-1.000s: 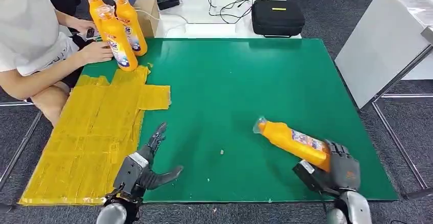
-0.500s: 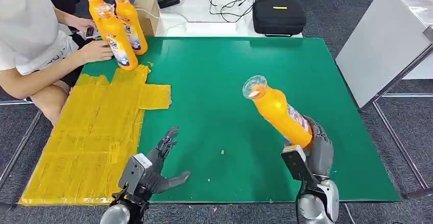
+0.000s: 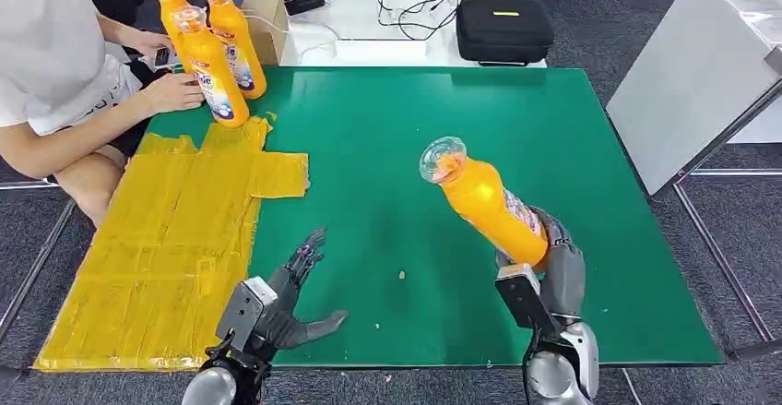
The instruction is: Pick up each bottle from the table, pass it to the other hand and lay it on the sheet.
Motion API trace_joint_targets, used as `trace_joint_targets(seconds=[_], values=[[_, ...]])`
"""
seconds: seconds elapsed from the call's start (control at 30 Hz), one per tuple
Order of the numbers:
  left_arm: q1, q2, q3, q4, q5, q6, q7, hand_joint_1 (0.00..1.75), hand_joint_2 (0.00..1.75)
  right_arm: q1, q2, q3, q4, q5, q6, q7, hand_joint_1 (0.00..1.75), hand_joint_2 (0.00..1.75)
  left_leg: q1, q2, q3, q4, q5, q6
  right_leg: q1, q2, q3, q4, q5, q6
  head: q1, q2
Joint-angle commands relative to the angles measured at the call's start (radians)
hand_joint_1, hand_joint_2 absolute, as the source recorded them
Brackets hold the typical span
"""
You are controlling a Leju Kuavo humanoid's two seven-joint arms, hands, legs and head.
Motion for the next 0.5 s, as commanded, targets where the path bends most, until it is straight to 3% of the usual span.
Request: trace_joint_targets(seconds=[0.03,0.1,0.2,0.5], values=[[-0.041,0.020,-0.026,0.061,0.002,0.007,0.012,0.00,1.75,-0.027,0.019,0.036,0.034,0.018,0.004,0.010,1.75,1.75,0.001,0.003,0.004,0.000,-0.002,-0.002,0.001,0.000,0.005,-0.001,-0.002,-0.001,0.000,0.000],[-0.056,0.016,-0.031,0.079,0.002,0.006,0.011,0.00,1.75,-0.033,0.034,0.084,0.068,-0.031,0.065,-0.006,1.75,1.75,0.000,0.003,0.003,0.000,-0.001,-0.002,0.001,0.001,0.003,-0.001,-0.001,-0.001,0.000,0.000],[-0.076,0.010,-0.035,0.091,0.005,0.005,0.013,0.00,1.75,-0.063,0.048,0.159,0.142,0.043,0.038,-0.002,1.75,1.75,0.001,0.004,0.004,-0.001,-0.001,-0.002,0.001,0.002,0.004,-0.001,0.000,-0.001,0.000,0.000],[-0.165,0.001,-0.059,0.159,0.033,-0.004,0.016,0.00,1.75,-0.204,0.111,0.272,0.344,-0.064,0.098,-0.038,1.75,1.75,0.001,0.004,0.003,-0.001,0.000,-0.002,0.001,0.002,0.002,-0.001,0.000,-0.001,0.000,0.000]])
